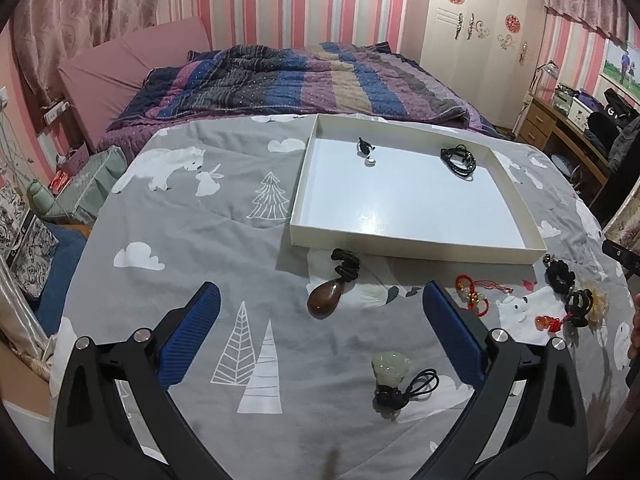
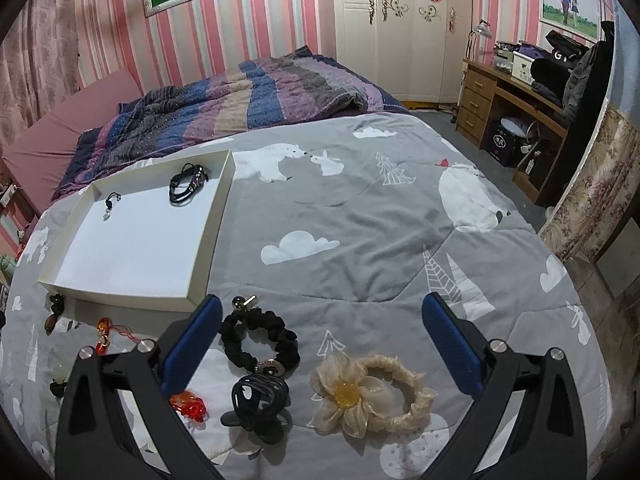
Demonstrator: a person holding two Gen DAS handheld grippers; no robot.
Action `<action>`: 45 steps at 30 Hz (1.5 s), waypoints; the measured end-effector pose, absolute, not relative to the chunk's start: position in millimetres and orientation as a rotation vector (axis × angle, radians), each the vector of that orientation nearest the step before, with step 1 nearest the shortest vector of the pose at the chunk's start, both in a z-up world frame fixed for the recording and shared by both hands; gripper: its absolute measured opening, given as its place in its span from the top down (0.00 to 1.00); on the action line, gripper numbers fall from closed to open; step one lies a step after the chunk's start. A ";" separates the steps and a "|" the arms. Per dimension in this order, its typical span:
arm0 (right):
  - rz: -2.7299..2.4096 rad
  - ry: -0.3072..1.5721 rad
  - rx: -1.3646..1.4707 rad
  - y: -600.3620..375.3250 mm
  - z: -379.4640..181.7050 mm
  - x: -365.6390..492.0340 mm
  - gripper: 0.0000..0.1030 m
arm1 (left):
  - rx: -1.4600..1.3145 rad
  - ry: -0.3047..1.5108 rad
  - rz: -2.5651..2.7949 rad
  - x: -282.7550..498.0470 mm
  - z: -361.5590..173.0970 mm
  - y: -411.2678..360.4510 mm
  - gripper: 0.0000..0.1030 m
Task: Organize jewelry
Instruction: 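Move right tool to black claw clip while left tool approaches brown teardrop pendant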
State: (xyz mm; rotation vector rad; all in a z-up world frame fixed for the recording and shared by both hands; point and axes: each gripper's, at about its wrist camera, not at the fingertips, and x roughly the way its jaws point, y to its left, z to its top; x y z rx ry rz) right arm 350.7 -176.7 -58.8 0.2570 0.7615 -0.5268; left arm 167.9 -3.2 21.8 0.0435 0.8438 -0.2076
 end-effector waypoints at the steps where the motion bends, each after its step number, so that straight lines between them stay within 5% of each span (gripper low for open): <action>1: -0.527 0.764 0.257 -177.2 -59.9 351.1 0.03 | 0.044 0.847 -0.207 168.3 21.6 -3.8 0.03; 45: -0.487 0.921 0.164 -131.8 -123.7 348.6 0.03 | 0.135 0.941 -0.223 178.2 -26.0 -32.5 0.03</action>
